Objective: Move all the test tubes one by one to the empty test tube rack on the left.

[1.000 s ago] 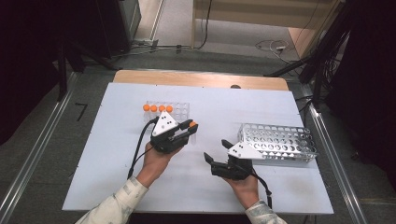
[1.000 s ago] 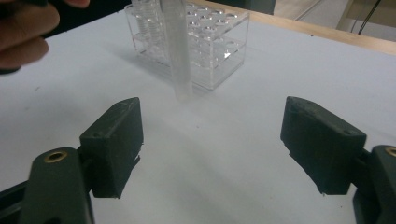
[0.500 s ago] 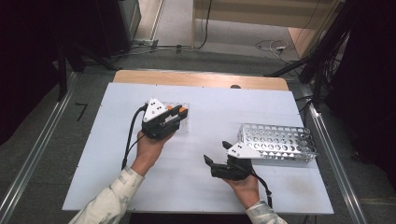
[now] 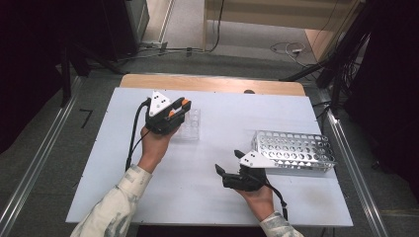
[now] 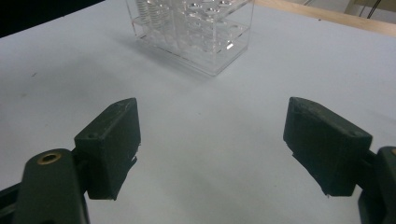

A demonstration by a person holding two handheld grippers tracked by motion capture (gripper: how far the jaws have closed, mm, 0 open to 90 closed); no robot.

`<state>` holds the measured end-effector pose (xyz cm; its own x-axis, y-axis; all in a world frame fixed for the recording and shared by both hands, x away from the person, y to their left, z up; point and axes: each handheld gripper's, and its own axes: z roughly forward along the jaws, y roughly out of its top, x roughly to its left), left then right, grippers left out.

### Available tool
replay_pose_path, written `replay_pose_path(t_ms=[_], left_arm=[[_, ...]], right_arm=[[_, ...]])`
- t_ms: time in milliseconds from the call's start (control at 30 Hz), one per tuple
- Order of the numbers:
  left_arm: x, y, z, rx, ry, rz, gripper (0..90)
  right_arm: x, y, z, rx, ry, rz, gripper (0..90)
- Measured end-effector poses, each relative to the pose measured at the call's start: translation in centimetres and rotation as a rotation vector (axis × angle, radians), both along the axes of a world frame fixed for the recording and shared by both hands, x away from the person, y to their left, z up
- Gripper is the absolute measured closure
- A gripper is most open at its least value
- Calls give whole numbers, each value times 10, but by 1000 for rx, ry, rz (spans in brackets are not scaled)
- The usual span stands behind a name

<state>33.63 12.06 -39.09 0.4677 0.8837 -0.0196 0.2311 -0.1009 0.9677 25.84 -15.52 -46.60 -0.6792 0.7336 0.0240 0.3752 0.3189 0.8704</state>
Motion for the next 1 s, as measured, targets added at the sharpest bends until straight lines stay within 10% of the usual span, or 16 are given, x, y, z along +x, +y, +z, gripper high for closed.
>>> replay_pose_path(t_ms=[567,1000], left_arm=[[8,-10,-31,110,92,22,704],[6,-9,-32,92,102,20,595]], right_arm=[[-1,0,0,-2,0,3,182],[-1,0,0,0,-2,2,184]])
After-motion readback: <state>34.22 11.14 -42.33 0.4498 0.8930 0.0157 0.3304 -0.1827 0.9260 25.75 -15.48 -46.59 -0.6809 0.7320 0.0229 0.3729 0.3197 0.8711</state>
